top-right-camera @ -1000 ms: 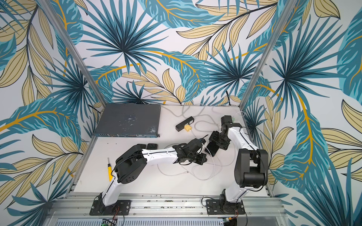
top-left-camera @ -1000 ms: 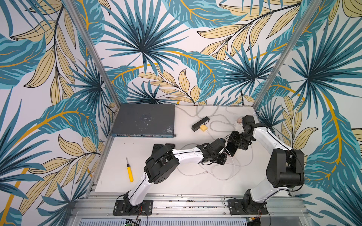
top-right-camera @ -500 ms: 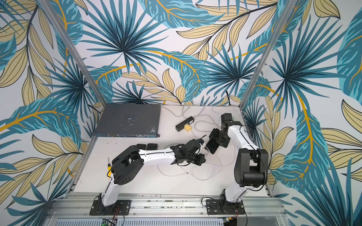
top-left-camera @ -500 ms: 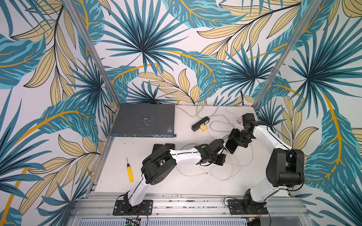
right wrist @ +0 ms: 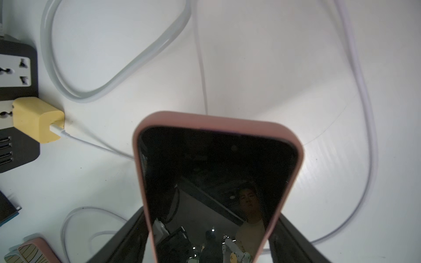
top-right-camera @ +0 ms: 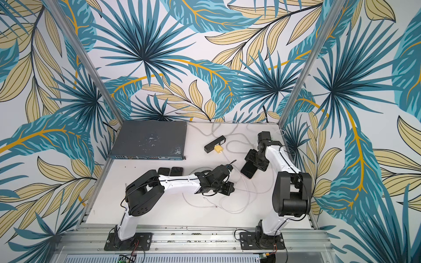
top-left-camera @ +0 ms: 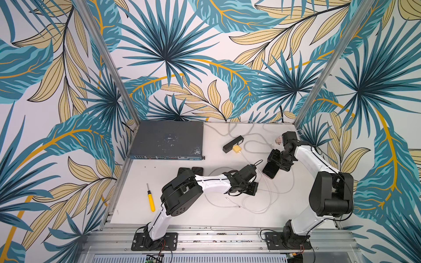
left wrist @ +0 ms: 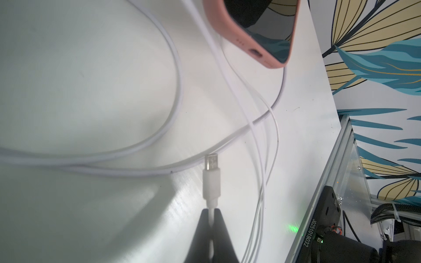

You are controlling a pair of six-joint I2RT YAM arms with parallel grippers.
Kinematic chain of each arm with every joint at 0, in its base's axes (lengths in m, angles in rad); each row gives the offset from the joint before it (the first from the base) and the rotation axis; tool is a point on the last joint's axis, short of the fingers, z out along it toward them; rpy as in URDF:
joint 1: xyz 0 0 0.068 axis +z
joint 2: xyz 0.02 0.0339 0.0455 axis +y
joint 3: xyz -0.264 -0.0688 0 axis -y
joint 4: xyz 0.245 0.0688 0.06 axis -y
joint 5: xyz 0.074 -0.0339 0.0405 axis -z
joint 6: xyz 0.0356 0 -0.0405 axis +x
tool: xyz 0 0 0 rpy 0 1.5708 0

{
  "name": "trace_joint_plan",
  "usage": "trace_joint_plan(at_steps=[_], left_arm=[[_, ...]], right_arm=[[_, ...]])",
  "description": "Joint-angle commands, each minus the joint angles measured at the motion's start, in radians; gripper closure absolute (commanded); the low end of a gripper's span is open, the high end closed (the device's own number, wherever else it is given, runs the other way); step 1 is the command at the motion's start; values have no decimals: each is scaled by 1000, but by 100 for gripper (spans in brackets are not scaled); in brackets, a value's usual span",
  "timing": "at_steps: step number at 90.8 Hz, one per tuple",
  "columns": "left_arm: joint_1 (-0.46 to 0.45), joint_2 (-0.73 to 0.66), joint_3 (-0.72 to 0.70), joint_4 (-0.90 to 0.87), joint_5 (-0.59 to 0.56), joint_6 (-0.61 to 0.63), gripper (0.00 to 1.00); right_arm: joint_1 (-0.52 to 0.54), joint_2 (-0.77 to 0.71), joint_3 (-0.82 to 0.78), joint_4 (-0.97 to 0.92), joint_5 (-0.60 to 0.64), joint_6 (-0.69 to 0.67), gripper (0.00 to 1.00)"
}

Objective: Unplug the charging cable from the phone
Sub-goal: Remove the charging cable from the phone, then adjust the charging cable at the center of the board.

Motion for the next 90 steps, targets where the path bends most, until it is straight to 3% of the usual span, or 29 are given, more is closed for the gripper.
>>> trace_joint_plan(at_steps=[1,8,18,25,38,60,90], left_arm=[[17,-73,-35,-27,-36,28,100],[29,-85,-49,-31,-36,31,100],[31,-82,-43,-42,-32,39,83],[31,-85,-42,-32,-29,29,62],[31,-109,-45,-34,-36,23,42],[48,-216,-107,-65,-67,21,36],[173,-486,-363,-155,-176,-43,36]], right_arm=[[-26,-8,-23,4,38,-16,35],[-30,-18,-25,4,38,-18,35],[-30,-33,-18,4,6,-7,35],[-28,-44,-14,0,-8,-4,35],[-7,-62,-8,-10,-20,-13,35],[69,-60,48,-39,-10,-26,35],[272,1,157,-64,2,9,35]])
